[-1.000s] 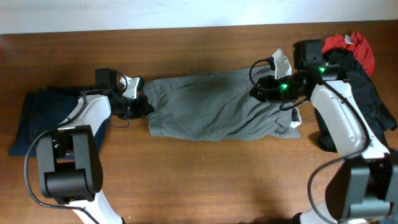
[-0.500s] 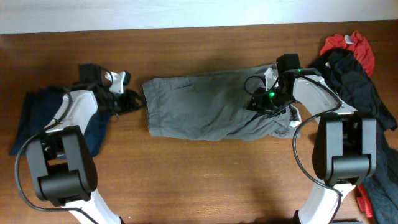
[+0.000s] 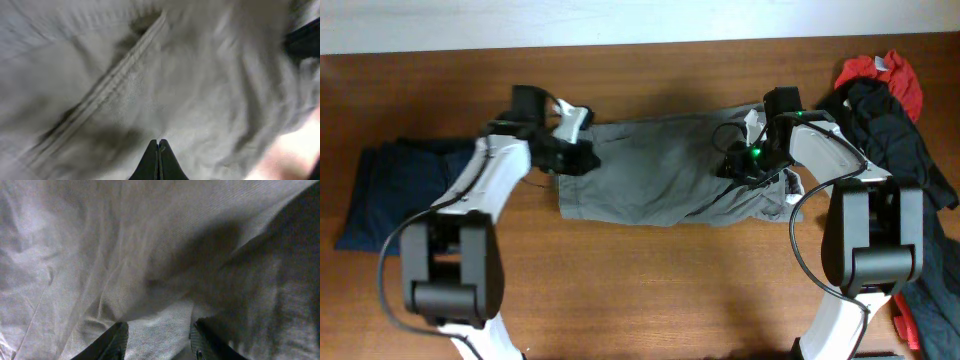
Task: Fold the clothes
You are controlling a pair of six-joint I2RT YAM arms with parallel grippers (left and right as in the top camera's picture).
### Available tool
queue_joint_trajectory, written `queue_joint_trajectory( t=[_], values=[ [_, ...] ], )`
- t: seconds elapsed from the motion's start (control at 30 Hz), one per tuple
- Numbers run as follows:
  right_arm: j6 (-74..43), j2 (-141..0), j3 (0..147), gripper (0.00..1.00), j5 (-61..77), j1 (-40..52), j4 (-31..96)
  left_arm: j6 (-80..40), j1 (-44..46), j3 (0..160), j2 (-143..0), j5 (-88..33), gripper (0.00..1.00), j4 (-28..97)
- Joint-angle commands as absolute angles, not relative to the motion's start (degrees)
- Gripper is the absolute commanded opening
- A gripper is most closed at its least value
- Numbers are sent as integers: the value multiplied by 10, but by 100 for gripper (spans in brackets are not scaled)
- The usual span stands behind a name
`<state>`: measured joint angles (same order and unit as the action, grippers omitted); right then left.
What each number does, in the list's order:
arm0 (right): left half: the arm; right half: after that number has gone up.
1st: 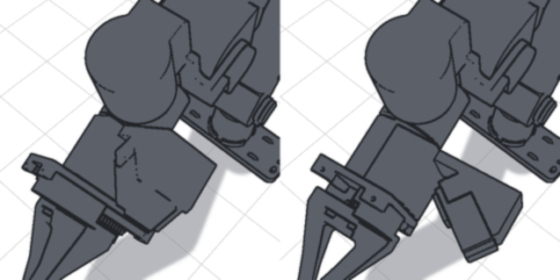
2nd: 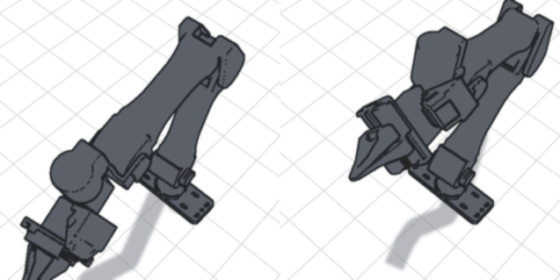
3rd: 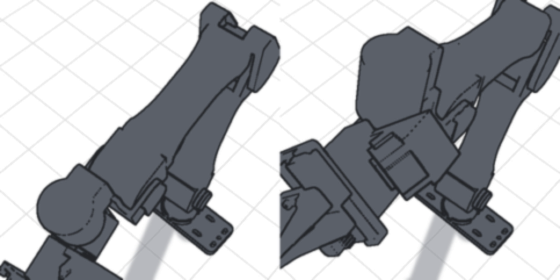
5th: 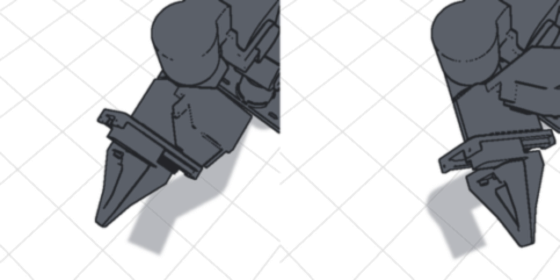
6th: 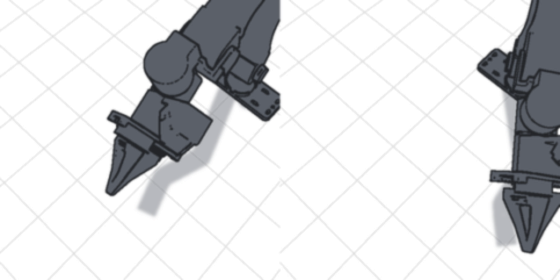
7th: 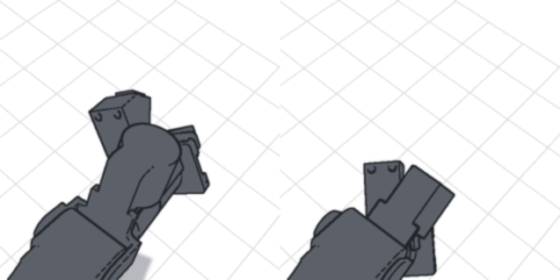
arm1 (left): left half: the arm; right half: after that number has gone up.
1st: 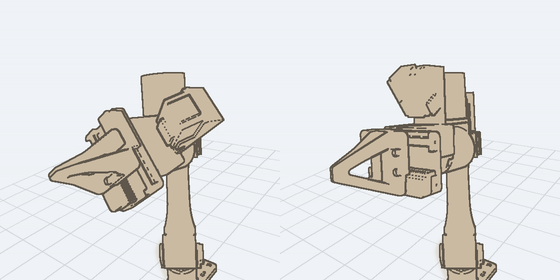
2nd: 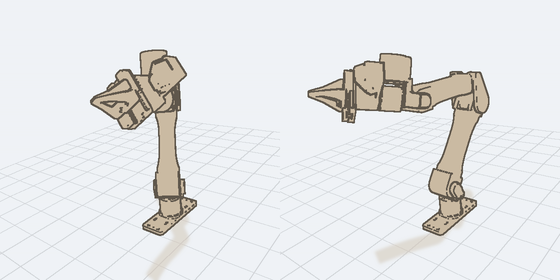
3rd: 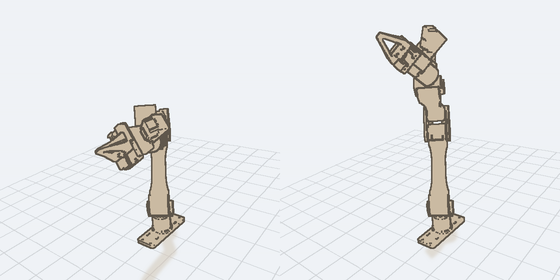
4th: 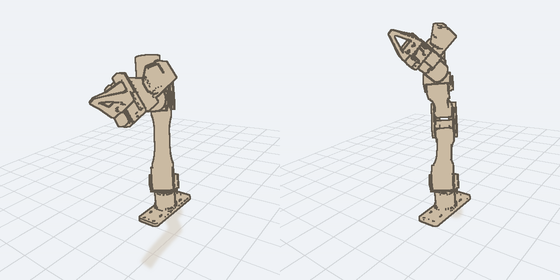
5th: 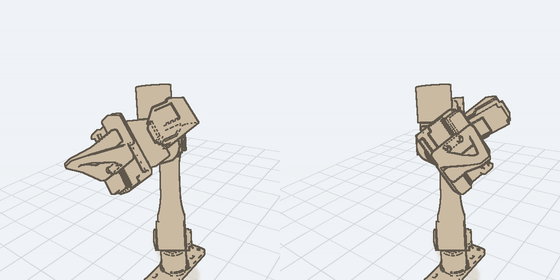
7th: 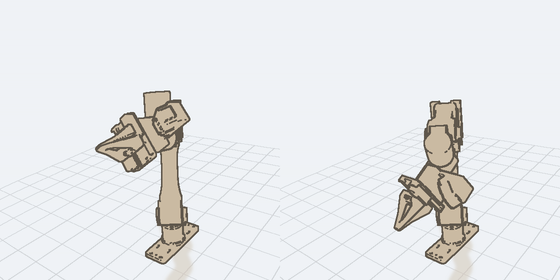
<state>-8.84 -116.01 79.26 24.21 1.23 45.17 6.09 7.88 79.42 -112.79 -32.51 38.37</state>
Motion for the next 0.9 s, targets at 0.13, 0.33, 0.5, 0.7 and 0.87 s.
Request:
queue_joint_trajectory(
  t=[0.13,0.33,0.5,0.7,0.87],
  values=[
    [-91,-1166,789,46,233,17,450,57,68,796,-1210,-227,0,401],
    [-90,-1166,789,46,233,15,445,65,58,796,-1228,-224,1,354],
    [-130,-1166,789,26,124,-8,468,76,58,796,-1228,-204,1,346],
    [-176,-1162,799,16,110,-124,491,76,58,796,-1228,-185,0,366],
    [-141,-1148,831,17,240,-221,516,76,58,796,-1228,-182,0,369]
  ],
)
